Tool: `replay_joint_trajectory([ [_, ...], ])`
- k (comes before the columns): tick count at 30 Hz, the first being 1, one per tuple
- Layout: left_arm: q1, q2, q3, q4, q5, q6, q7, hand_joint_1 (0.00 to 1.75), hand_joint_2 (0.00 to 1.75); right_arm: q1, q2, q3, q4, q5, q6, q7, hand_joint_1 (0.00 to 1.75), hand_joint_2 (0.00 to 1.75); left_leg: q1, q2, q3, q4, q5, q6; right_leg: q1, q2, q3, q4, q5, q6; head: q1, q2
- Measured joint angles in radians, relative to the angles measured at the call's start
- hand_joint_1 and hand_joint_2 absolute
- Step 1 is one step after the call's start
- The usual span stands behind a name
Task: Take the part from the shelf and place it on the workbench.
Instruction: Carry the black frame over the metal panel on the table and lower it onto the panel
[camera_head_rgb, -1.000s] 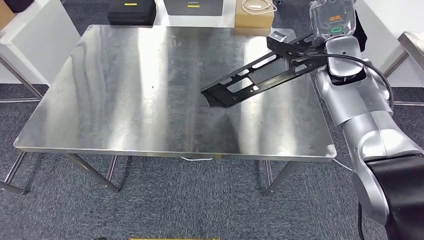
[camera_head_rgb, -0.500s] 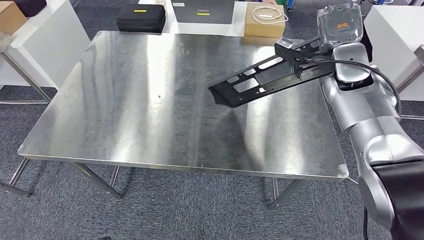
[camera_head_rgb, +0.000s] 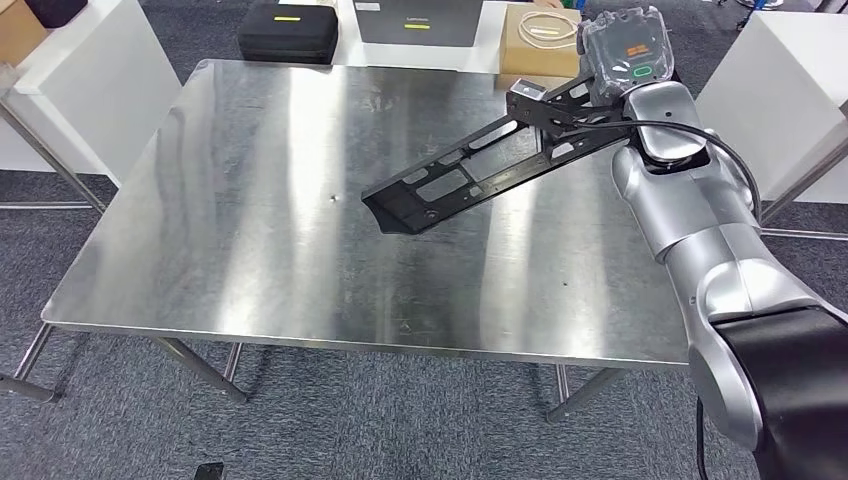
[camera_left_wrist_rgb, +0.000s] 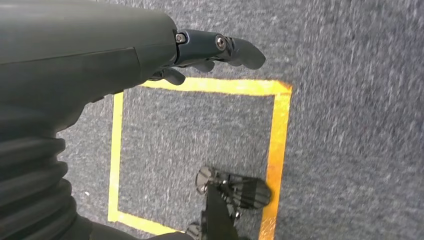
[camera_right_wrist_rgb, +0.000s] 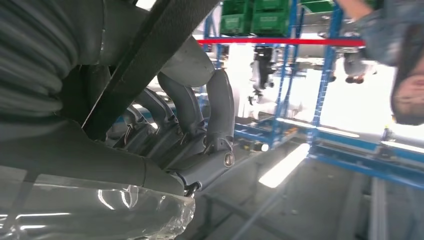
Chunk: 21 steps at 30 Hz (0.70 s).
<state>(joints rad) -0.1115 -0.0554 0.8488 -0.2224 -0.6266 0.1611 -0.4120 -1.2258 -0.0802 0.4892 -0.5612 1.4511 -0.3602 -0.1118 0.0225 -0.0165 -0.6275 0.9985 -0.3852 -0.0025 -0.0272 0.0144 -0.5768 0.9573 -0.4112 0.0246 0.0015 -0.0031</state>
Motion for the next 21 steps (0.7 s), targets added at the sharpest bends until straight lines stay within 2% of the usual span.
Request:
replay_joint_trajectory([
  [7,-0.002,0.001,0.000,0.000,0.000,0.003,0.001,0.00,1.75,0.001,0.057,0.021,0.050,0.010,-0.025,0.017,1.75,1.75,-0.009,-0.006,-0.002,0.000,-0.001,0.016,-0.006,-0.005,0.004,-0.012,0.001,0.002,0.000,0.000],
  [10,-0.002,0.001,0.000,0.000,-0.001,0.003,-0.003,0.00,1.75,0.001,0.062,0.024,0.064,0.005,-0.043,0.032,1.75,1.75,-0.010,-0.006,-0.002,0.000,-0.001,0.019,-0.007,-0.006,0.003,-0.012,0.003,0.011,0.000,0.000],
  [13,-0.002,0.003,0.000,0.000,-0.003,0.005,-0.009,0.00,1.75,0.001,0.055,0.025,0.075,0.000,-0.056,0.044,1.75,1.75,-0.011,-0.005,-0.002,0.000,0.000,0.021,-0.008,-0.006,0.002,-0.012,0.004,0.021,0.000,0.000],
  [21,-0.004,0.002,0.001,0.000,0.015,0.064,-0.098,0.00,1.75,0.000,-0.001,0.019,0.107,0.004,-0.082,0.076,1.75,1.75,-0.010,-0.005,-0.002,0.000,0.002,0.022,-0.007,-0.005,0.000,-0.008,0.005,0.023,-0.001,0.000],
])
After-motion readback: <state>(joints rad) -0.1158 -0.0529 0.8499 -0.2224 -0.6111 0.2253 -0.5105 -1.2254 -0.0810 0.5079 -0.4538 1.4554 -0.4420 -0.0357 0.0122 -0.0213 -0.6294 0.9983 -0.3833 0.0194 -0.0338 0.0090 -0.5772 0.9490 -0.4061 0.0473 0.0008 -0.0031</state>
